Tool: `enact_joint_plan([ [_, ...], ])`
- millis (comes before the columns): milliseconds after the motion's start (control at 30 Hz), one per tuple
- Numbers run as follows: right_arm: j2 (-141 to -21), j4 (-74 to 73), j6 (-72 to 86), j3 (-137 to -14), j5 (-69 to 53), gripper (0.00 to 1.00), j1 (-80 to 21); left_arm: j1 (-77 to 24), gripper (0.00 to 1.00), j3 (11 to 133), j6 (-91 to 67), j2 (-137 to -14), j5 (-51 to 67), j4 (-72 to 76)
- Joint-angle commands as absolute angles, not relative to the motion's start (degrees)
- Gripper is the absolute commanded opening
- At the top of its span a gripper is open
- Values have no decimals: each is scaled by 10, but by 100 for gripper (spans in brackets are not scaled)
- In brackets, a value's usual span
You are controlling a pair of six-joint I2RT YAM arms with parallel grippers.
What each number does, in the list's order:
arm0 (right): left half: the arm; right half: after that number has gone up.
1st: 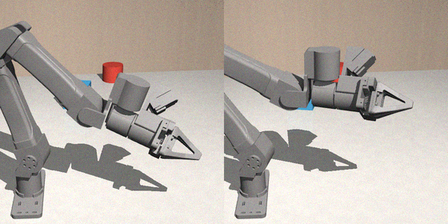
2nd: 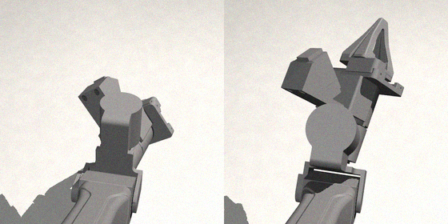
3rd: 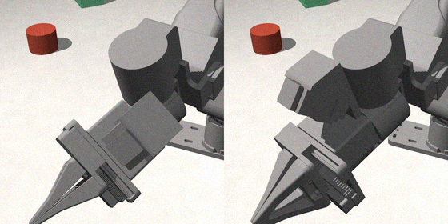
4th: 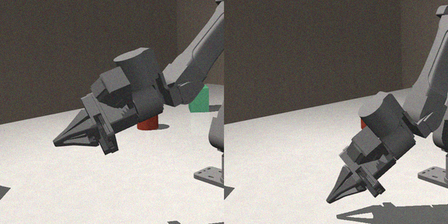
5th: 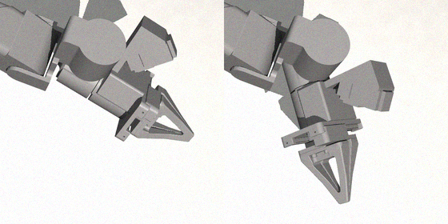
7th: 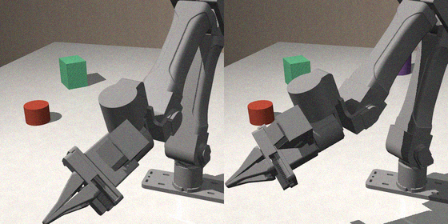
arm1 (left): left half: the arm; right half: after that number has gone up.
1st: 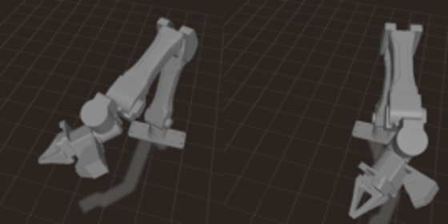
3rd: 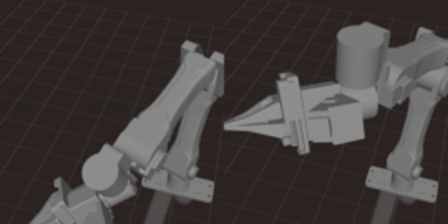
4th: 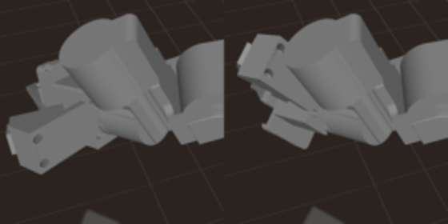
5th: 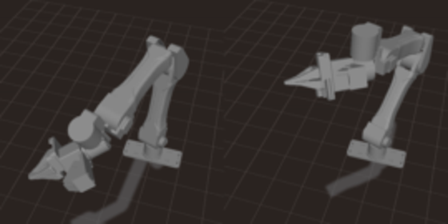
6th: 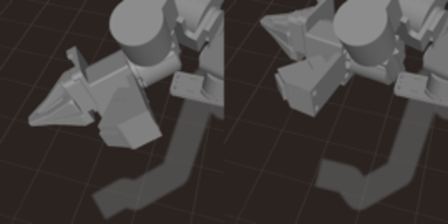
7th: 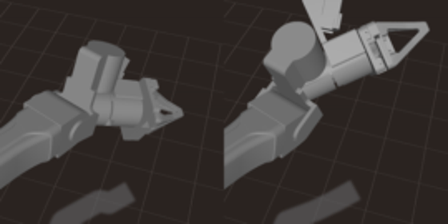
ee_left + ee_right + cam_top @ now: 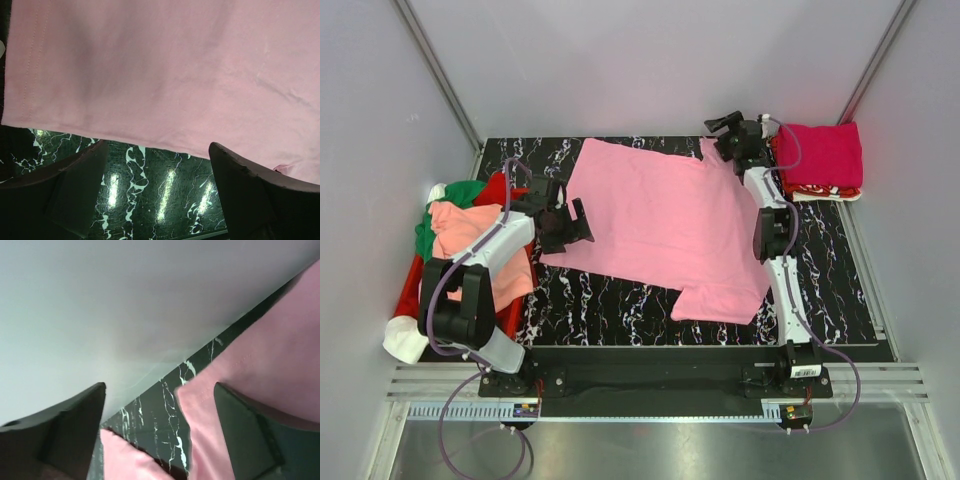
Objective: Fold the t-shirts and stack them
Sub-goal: Flatten the tshirt out
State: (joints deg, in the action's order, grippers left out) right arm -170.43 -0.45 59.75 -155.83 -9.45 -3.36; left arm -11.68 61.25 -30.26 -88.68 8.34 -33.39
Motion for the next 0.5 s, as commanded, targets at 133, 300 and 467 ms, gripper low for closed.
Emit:
enact_joint_plan([
  [133, -1595, 170, 533, -1442, -98, 100, -67, -117, 88, 622, -297, -889, 71, -332],
  [300, -1429, 126, 468, -1328, -127, 100, -51, -116, 88, 648, -293, -893, 45, -342],
  [467, -1199, -41, 429, -1146, -42, 100, -51, -117, 88, 705, -308, -924, 40, -342],
])
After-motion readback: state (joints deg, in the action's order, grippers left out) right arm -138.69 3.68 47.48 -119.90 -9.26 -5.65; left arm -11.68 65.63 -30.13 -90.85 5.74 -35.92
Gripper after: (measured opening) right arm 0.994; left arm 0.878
